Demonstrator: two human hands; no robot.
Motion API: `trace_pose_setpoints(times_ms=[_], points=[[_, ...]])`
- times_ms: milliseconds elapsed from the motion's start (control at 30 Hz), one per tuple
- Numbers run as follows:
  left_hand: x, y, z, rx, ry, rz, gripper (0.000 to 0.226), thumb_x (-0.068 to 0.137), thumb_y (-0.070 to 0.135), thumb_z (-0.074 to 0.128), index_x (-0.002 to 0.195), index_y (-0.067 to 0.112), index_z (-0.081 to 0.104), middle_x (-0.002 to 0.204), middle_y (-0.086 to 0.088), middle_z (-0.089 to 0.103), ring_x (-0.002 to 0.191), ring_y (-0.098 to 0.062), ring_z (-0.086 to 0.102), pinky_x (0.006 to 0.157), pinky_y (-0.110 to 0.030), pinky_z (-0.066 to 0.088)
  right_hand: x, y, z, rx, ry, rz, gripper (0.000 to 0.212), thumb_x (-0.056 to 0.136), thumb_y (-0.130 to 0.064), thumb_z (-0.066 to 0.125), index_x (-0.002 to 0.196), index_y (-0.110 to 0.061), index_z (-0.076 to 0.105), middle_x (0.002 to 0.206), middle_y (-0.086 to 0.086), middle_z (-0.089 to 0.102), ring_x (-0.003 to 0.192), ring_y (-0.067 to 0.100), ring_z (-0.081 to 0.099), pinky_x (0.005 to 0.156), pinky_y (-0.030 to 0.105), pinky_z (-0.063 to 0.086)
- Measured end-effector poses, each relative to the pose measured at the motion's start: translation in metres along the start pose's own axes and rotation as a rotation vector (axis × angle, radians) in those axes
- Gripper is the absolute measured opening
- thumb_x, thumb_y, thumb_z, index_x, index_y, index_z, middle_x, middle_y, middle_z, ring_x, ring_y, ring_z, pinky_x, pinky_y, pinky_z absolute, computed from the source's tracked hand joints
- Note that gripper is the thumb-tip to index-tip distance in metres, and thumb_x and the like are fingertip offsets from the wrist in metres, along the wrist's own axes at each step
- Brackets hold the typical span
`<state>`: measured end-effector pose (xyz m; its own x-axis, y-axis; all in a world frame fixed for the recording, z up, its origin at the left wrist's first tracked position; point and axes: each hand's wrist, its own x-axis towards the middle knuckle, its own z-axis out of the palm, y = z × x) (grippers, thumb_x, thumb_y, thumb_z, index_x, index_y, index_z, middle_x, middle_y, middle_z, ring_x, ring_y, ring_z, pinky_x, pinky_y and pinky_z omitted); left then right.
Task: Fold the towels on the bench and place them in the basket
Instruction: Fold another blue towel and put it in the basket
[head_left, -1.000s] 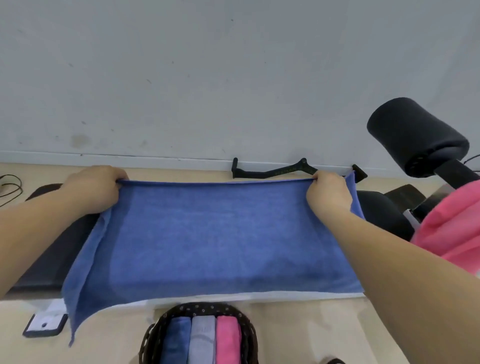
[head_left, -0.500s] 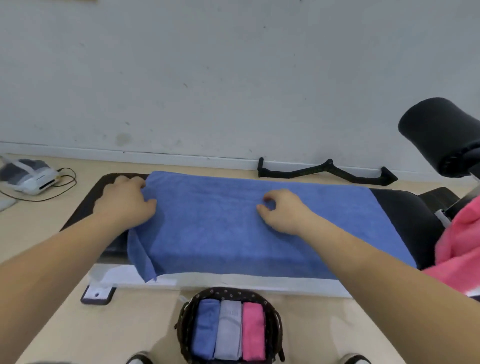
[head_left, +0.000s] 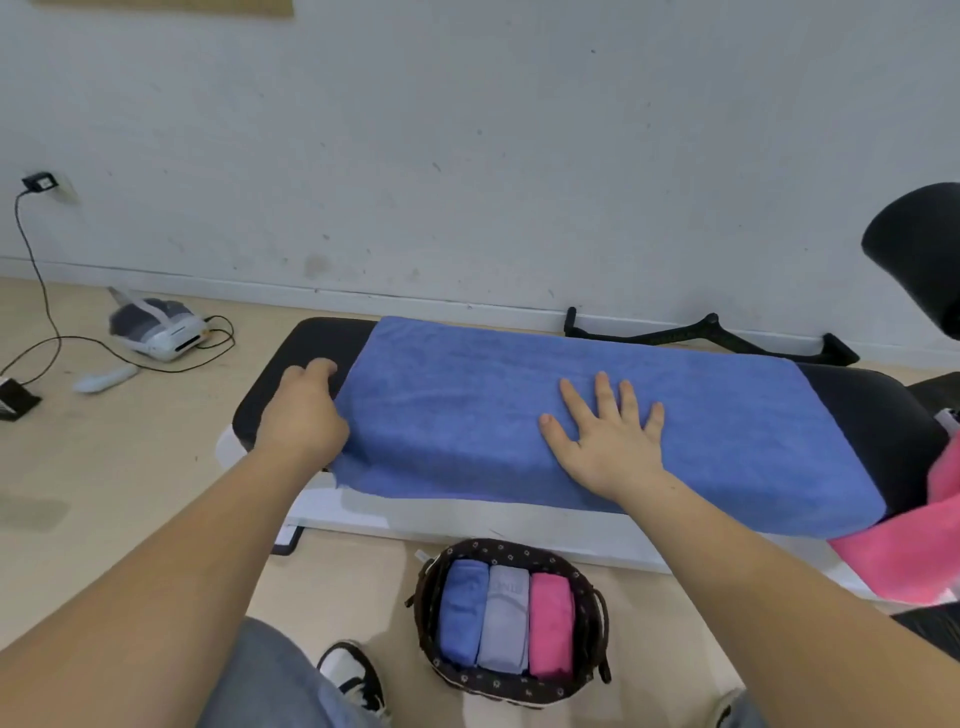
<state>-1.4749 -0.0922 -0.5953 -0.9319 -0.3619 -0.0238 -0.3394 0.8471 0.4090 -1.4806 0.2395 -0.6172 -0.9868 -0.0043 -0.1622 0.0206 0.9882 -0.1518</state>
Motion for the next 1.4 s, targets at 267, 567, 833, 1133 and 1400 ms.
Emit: trace_pose_setpoints(times_ms=[267,567,833,1133,1400], points=[[-0.015,0.037,0.001,-0.007,0.146,0.231,0.050,0.095,0.011,0.054,0.145,0.015,0.051,0.149,-0.009,0.044,0.127,-0.034,0.047,0.089,-0.048,0.050,-0.001,0.032,-0.026,0.312,0.043,-0.056,0.060,0.097,-0.058,0.054,0.152,-0.035,0.045,0.171,0.002,0.018,0.159,0.023,0.008,0.127,0.051,0.004],[-0.062,0.180,0.086,-0.056,-0.147,0.755,0.046,0.099,0.021,0.056,0.145,0.018,0.052,0.149,0.003,0.046,0.136,-0.023,0.045,0.103,-0.043,0.048,-0.019,0.174,-0.059,0.214,0.080,0.423,0.063,0.096,-0.053,0.055,0.147,-0.017,0.046,0.154,0.010,0.042,0.141,0.036,0.037,0.110,0.051,0.039],[-0.082,0.235,0.130,-0.060,-0.219,0.922,0.039,0.101,0.020,0.050,0.139,0.019,0.059,0.144,0.005,0.053,0.133,-0.020,0.049,0.104,-0.038,0.047,-0.034,0.243,-0.073,0.482,0.134,0.624,0.037,0.086,-0.036,0.073,0.074,-0.009,0.050,0.067,0.007,0.050,0.063,0.028,0.054,0.052,0.033,0.043],[-0.085,0.250,0.140,-0.026,-0.098,0.917,0.032,0.097,0.018,0.051,0.122,0.019,0.071,0.126,0.004,0.065,0.115,-0.026,0.058,0.098,-0.043,0.048,-0.047,0.215,-0.093,0.832,0.201,0.443,0.028,0.084,-0.013,0.067,0.070,-0.016,0.043,0.063,0.001,0.038,0.060,0.017,0.038,0.055,0.028,0.032],[-0.093,0.266,0.091,-0.889,-0.497,0.204,0.034,0.104,0.037,0.054,0.103,0.008,0.071,0.098,-0.011,0.075,0.092,-0.031,0.073,0.085,-0.045,0.062,-0.055,0.109,-0.079,1.020,-0.021,0.124,0.017,0.090,-0.019,0.074,0.105,-0.016,0.069,0.088,0.008,0.069,0.084,0.023,0.071,0.083,0.038,0.059]])
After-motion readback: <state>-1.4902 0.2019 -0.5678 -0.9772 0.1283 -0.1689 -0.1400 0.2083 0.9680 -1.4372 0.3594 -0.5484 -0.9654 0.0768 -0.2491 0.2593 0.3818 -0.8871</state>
